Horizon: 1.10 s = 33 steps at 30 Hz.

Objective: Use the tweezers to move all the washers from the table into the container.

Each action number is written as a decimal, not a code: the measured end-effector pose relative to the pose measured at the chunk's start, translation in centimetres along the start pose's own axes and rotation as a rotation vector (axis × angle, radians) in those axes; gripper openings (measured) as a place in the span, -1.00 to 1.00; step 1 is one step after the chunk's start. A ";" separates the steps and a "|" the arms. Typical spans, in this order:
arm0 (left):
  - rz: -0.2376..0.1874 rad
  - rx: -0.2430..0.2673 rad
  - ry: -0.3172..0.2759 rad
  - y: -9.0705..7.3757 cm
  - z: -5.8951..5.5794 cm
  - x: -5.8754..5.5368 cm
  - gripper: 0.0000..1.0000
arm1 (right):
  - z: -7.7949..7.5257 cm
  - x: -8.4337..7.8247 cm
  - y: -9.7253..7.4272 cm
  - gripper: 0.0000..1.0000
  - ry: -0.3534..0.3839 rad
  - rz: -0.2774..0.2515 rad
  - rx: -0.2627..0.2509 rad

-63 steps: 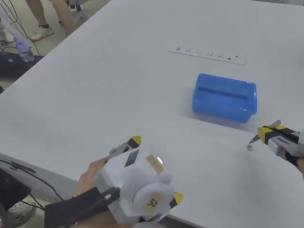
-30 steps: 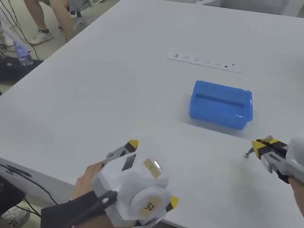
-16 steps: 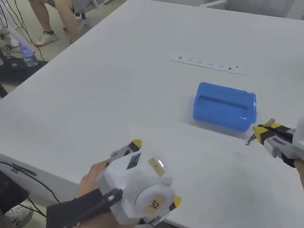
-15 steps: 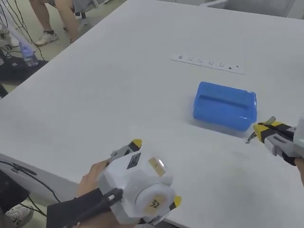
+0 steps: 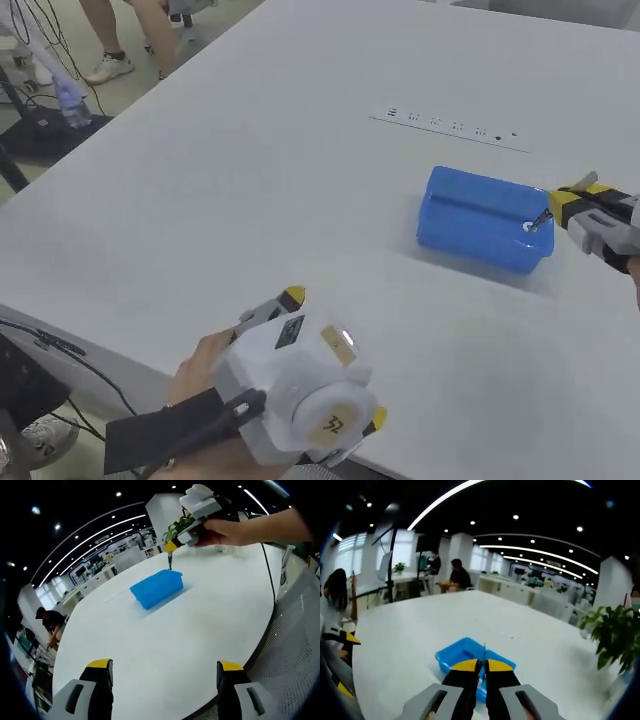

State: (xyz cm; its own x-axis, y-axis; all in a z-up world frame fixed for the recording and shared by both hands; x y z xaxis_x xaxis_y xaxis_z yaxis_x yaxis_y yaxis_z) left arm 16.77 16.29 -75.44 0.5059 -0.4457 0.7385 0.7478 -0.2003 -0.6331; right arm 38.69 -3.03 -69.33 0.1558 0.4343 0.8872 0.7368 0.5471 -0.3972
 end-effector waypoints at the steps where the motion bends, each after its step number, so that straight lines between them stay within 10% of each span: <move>1: 0.000 0.001 0.001 0.0 0.0 0.0 0.74 | 0.0 -0.3 0.4 -0.98 0.001 0.008 0.000; 22: 0.010 0.006 0.000 0.1 0.1 -0.1 0.74 | 1.0 -3.7 3.9 -0.99 -0.050 0.131 0.033; 33: 0.011 0.011 -0.004 0.1 0.1 -0.1 0.74 | 0.9 -1.9 1.4 -0.98 -0.044 0.072 0.048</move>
State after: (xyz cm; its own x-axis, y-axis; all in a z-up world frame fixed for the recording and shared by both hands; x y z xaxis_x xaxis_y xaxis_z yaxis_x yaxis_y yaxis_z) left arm 16.82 16.45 -75.52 0.5157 -0.4447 0.7323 0.7465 -0.1861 -0.6388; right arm 38.87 -2.45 -71.74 0.1776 0.5045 0.8450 0.6923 0.5462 -0.4716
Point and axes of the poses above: the centre of the closed fingertips' face, and the gripper's own axes: y roughly forward along the fingers, z roughly to its left, x roughly out of its top, the point moved 7 cm from there along -y, roughly backward along the fingers, and after that the axes turned 5 degrees about -y, right-handed, at the moved point
